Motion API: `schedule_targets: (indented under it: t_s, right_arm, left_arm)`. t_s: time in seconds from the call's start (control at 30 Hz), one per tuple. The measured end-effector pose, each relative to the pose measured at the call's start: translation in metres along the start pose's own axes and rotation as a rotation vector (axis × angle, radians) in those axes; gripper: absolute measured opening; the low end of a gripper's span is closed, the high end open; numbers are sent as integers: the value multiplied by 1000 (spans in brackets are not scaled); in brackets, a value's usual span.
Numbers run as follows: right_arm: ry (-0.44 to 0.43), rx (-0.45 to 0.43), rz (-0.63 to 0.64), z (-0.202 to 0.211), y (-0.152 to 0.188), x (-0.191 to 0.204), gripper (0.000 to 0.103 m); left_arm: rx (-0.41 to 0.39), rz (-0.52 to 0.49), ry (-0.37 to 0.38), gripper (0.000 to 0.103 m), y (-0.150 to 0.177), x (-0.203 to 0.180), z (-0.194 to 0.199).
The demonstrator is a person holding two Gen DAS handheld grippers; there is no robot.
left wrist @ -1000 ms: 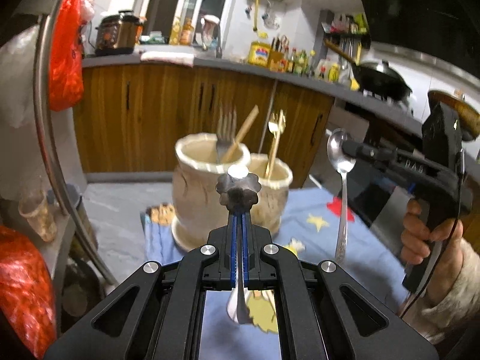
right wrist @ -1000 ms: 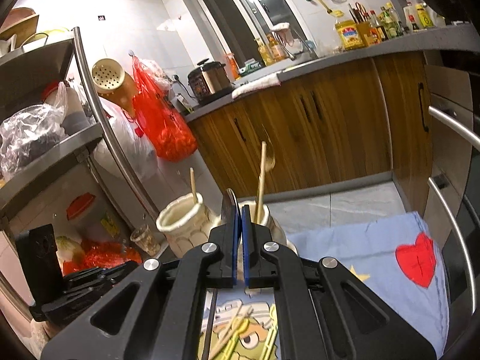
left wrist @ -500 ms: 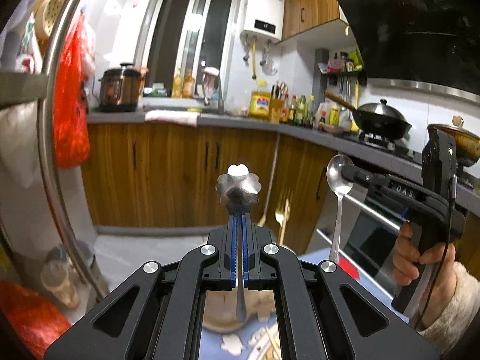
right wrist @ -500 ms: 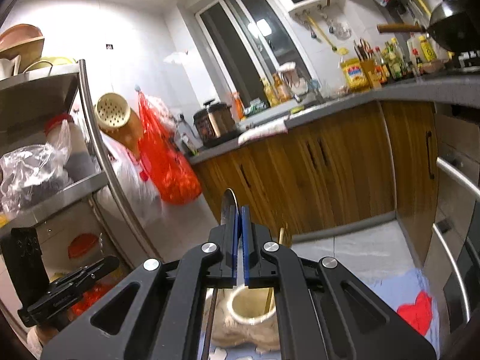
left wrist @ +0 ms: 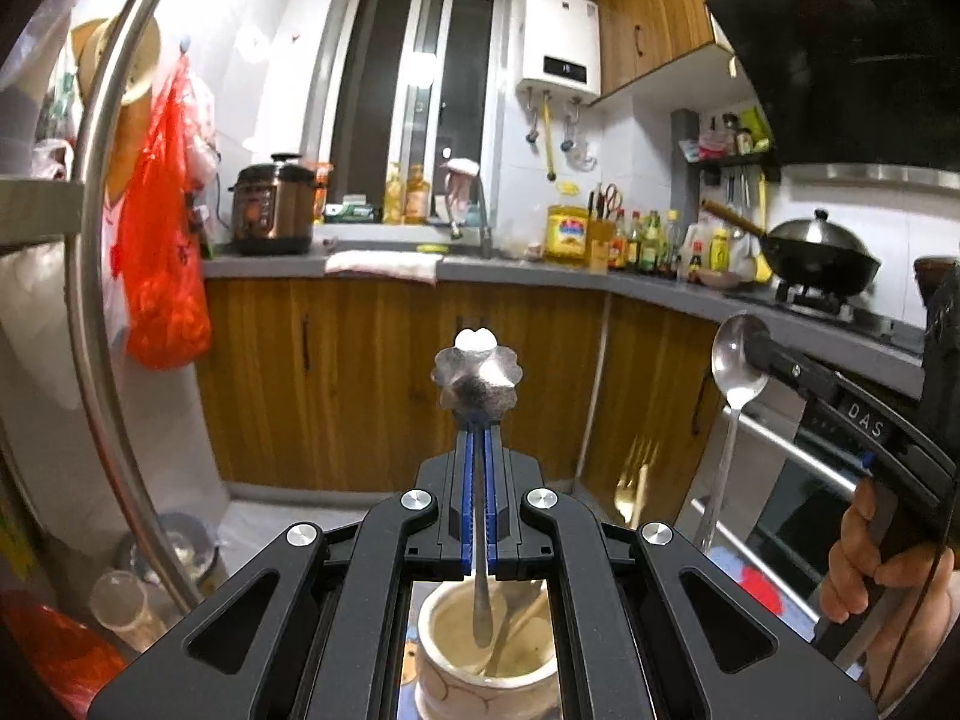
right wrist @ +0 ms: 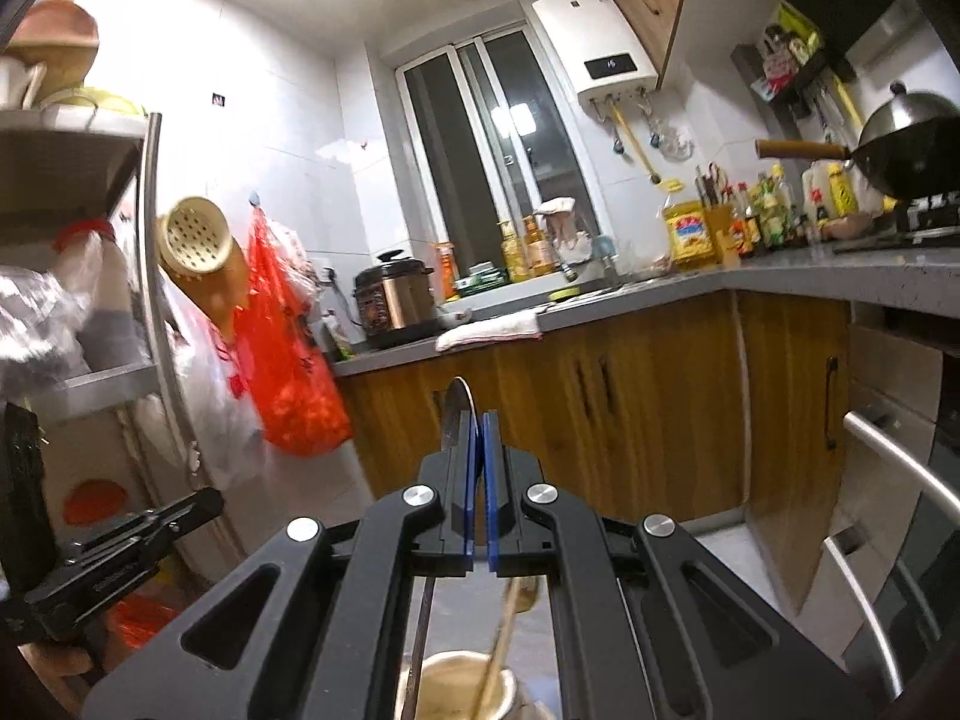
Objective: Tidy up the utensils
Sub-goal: 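Lift both steel spoons and carry them over the ceramic holder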
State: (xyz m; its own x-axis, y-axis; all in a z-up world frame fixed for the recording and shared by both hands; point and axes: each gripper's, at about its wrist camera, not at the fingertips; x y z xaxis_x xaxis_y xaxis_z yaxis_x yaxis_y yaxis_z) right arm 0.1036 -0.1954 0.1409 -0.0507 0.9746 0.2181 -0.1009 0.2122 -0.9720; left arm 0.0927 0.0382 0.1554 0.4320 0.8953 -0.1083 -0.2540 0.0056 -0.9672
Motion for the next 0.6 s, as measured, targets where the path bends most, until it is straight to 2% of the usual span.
schedule_targets:
  t_s: [0.2,0.6]
  right_arm:
    - [33,44,37,-22,31,0,2]
    - [-17,106,163,-36,76,23,2]
  left_arm:
    - [35,-4,-10,4,18,4,-8]
    - [108,-3,1,4,46,13,-18]
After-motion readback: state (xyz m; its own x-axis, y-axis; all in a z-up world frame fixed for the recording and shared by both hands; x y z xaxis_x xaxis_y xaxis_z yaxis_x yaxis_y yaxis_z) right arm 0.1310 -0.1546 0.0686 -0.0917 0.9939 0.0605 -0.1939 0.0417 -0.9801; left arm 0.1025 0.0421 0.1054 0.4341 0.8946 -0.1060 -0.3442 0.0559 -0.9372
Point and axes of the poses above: each gripper's, at about its wrist camera, not at the fingertips, and z roughly against the way its jaws point, x to its left, y to its underside, and after that the axes turned 13 degrees about y, right-handed
